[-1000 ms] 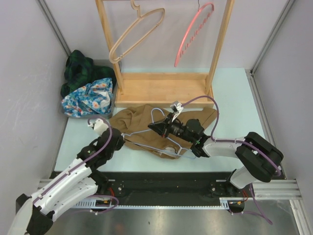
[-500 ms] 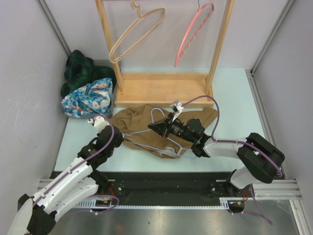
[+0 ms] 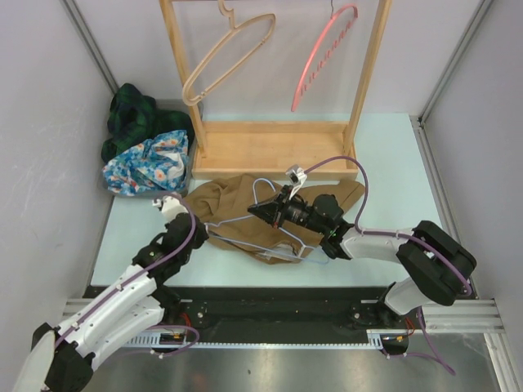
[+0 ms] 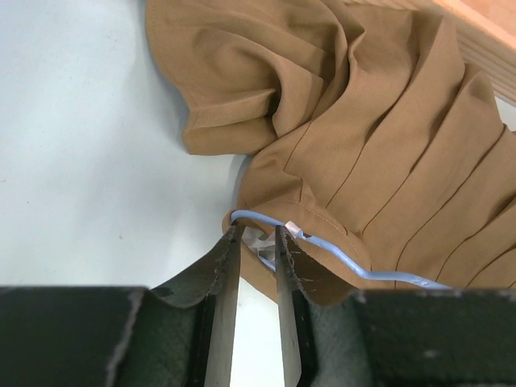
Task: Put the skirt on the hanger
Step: Place skirt on hanger
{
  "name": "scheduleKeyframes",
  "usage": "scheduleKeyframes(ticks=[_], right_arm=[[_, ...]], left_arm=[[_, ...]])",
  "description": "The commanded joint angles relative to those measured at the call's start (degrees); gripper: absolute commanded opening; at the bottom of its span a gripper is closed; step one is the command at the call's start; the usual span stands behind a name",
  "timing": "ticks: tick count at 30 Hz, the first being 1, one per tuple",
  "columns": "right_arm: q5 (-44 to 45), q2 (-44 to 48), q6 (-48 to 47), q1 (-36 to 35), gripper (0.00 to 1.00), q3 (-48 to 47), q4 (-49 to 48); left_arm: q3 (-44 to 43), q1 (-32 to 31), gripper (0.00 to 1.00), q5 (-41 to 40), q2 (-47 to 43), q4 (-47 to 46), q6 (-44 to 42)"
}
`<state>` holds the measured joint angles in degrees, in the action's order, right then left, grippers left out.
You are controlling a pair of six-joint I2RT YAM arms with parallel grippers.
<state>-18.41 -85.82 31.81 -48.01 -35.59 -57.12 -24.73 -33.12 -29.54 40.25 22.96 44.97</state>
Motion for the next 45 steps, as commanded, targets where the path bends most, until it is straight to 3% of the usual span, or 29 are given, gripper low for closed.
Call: scheduleKeyframes(ticks=[1,8,18,28,41,45], right_arm=[[-1.6,0.0,1.8,0.3,0.00,-3.3,-3.2],[-1.9,-1.0,2.9,0.7,0.00,-4.0,-3.1],[-2.2,-1.6,3.4,1.1,0.00,-4.5,-3.1],[-2.9,-2.6,3.9,1.3,0.00,-5.4,-3.2],[-7.7,-11.5,8.7,1.0,0.00,-8.4,-9.1],[-8.7,-12.4,9.4,0.8,0.00,-8.1,-9.9]], left_arm=[[0.6,0.6,0.28,1.1,-1.8,-3.0,-1.9],[2.1,0.6,0.21,2.5,-4.5,-3.7,-2.3],[2.5,0.6,0.24,2.0,-4.7,-3.6,-3.7],[4.1,0.6,0.25,7.3,-1.0,-10.3,-4.6],[4.7,1.0,0.25,10.2,1.1,-14.1,-5.5],[4.9,1.4,0.18,10.0,1.1,-13.7,-5.8]])
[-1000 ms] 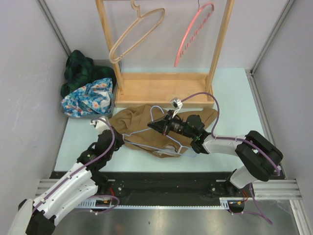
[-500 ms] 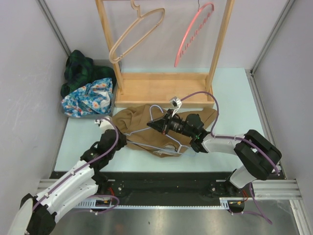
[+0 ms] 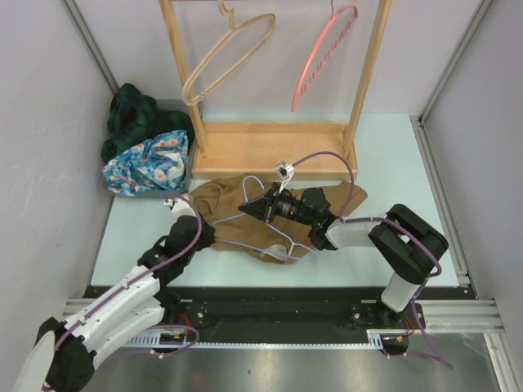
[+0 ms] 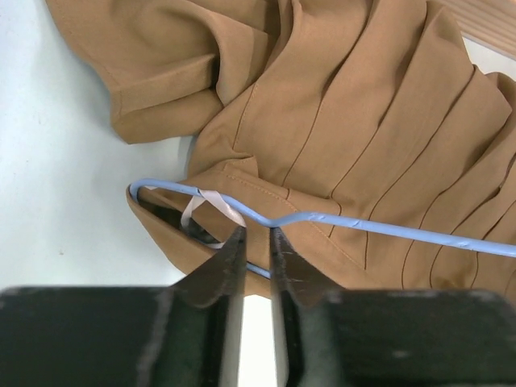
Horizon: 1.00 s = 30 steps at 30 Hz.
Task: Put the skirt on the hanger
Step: Place skirt on hanger
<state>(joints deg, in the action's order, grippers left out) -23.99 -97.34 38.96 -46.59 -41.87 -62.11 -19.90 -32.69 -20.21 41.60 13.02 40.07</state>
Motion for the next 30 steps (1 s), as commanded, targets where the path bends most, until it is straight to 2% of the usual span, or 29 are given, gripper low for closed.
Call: scheduleKeyframes(ticks=[1,6,30], right_arm=[[-3.0,-0.7,2.2,-0.7,0.00,-1.9,-5.0],[-3.3,-1.8,2.3,-0.8,0.00,-2.7,-4.8],[-5.4,-8.1,3.0,-2.1,0.00,-7.8,-4.8]], left_arm=[[0.1,1.0,0.16,0.8,-0.2,-3.6,-1.0],[0.2,1.1,0.00,2.7,-0.6,-5.3,-2.2],[-0.8,1.1,0.00,19.4,-0.3,-16.6,-4.7]])
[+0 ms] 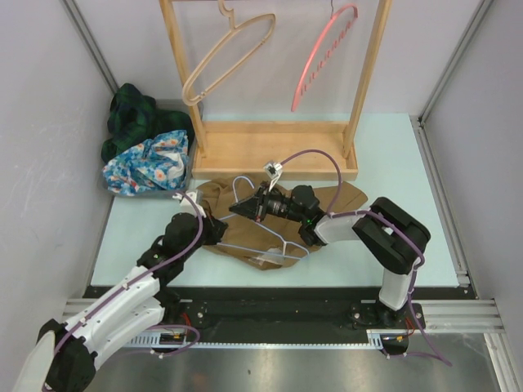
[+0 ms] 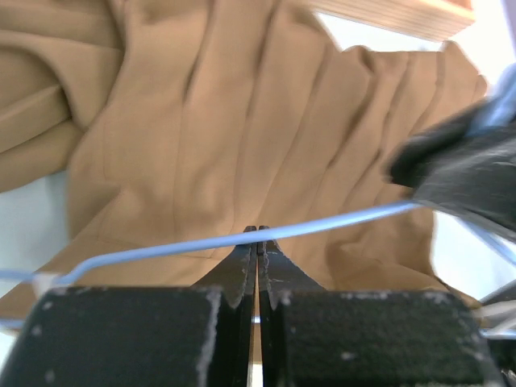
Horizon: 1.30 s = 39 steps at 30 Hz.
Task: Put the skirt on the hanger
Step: Place skirt on hanger
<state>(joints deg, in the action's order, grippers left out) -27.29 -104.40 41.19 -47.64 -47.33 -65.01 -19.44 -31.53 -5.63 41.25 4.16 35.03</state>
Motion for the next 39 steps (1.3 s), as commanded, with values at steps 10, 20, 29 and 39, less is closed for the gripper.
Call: scheduleKeyframes(ticks=[10,20,29,39], right_arm=[[-1.4,1.2,0.3,-0.3,0.00,-0.2,-2.7],[-2.1,12.0,-9.7,2.8,0.00,-4.0,10.5],[-1.3,24.1,-24.7,4.2,0.00,-13.0,33.9],[-7.4,33.6,-28.3,11.8,0.00,-25.9,47.5]], left_arm=[[-7.4,0.0,0.52,-3.3,-6.6,9.1,-3.6],[-27.3,0.0,0.74,-2.1,-9.0,22.2,-14.1],[-43.0,0.0,0.77,3.3,0.0,24.6,-19.5],[-57.9,0.0,0.85,8.0,9.4,22.4,-22.9]])
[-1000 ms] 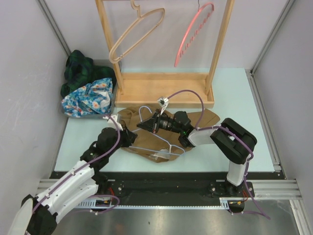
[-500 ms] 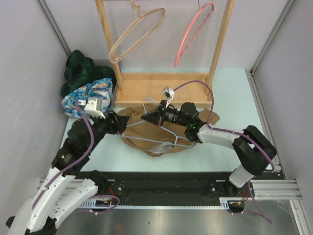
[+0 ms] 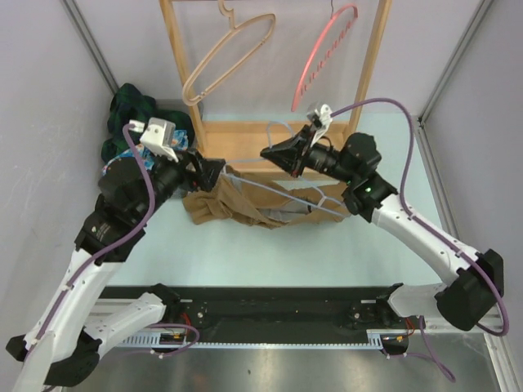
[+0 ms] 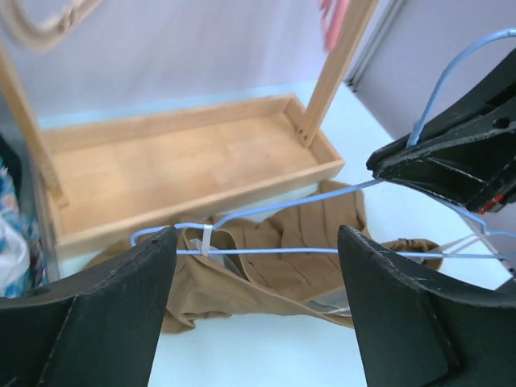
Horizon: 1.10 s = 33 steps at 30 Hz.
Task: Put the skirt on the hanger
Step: Place skirt on hanger, then pass the hanger from the right arm to the left
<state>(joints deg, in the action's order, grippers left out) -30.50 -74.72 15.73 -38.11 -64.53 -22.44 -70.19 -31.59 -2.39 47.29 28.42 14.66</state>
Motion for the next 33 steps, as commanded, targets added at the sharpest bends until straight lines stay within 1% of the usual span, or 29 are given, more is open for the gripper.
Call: scheduleKeyframes(ticks=[1,2,4,5,6,10,11,14,16,17,18,20,21,22,23,24,25,27,29,31,33], right_arm=[[-5.3,4.2,-3.0,3.6,0.00,-10.1,7.3],[-8.1,4.2,-3.5,4.4,0.00,-11.9,8.6],[-10.9,4.3,-3.2,6.3,0.00,-15.7,11.2],[-13.8,4.4,-2.7,7.2,0.00,-16.5,11.3],[-15.1,4.6,-1.3,7.9,0.00,-17.2,11.4],[-22.3,5.2,1.7,11.1,0.00,-20.5,12.2],[-25.8,5.0,2.6,12.2,0.00,-22.4,12.6],[-30.2,4.8,2.7,13.0,0.00,-26.1,16.1],[-31.8,5.1,2.9,13.0,0.00,-26.4,16.6],[-32.6,5.0,3.3,13.0,0.00,-26.8,16.3],[-33.2,5.0,4.0,13.1,0.00,-27.0,15.3],[-36.6,4.6,7.9,13.1,0.00,-27.2,13.3],[-37.7,4.3,9.7,13.1,0.00,-27.1,10.0],[-39.4,4.2,11.3,13.1,0.00,-26.7,8.1],[-40.1,4.1,14.4,13.0,0.00,-26.2,6.5],[-40.3,4.2,15.3,13.1,0.00,-25.6,4.3],[-40.3,4.3,15.9,13.1,0.00,-25.2,4.0],[-40.2,4.4,16.5,12.8,0.00,-24.8,3.4],[-40.2,4.3,17.1,11.9,0.00,-24.2,2.5],[-40.4,4.1,17.8,10.3,0.00,-23.7,1.6],[-40.4,3.6,17.5,9.5,0.00,-23.8,2.0]], left_arm=[[-9.2,0.0,0.85,8.1,4.0,-2.2,-2.3],[-9.9,0.0,0.86,10.2,4.6,-3.6,-2.3],[-10.8,0.0,0.86,14.8,6.2,-6.3,-2.3],[-10.9,0.0,0.86,19.3,6.7,-7.1,-2.5],[-11.2,0.0,0.86,21.4,7.1,-7.5,-3.3],[-15.0,0.0,0.86,23.4,9.4,-7.2,-4.6],[-15.6,0.0,0.86,23.5,9.7,-7.2,-5.0],[-18.3,0.0,0.87,22.6,10.8,-6.0,-6.1],[-18.1,0.0,0.87,24.9,10.5,-7.1,-7.4],[-18.0,0.0,0.88,26.6,10.6,-7.4,-7.8],[-17.9,0.0,0.89,32.0,11.0,-7.6,-8.0],[-18.0,0.0,0.89,36.9,12.4,-7.0,-8.7],[-17.9,0.0,0.89,40.7,12.9,-6.9,-9.0],[-17.9,0.0,0.88,42.6,13.4,-6.1,-9.6],[-17.9,0.0,0.88,44.4,13.8,-5.7,-10.4],[-17.9,0.0,0.88,46.5,14.5,-5.5,-10.6],[-17.6,0.0,0.89,50.7,14.8,-6.0,-10.5],[-16.0,0.0,0.88,54.1,14.8,-7.1,-9.3],[-14.5,0.0,0.88,55.5,14.6,-8.6,-8.3],[-11.8,0.0,0.86,55.9,14.9,-8.0,-9.4],[-10.5,0.0,0.81,58.1,15.3,-7.6,-10.7]])
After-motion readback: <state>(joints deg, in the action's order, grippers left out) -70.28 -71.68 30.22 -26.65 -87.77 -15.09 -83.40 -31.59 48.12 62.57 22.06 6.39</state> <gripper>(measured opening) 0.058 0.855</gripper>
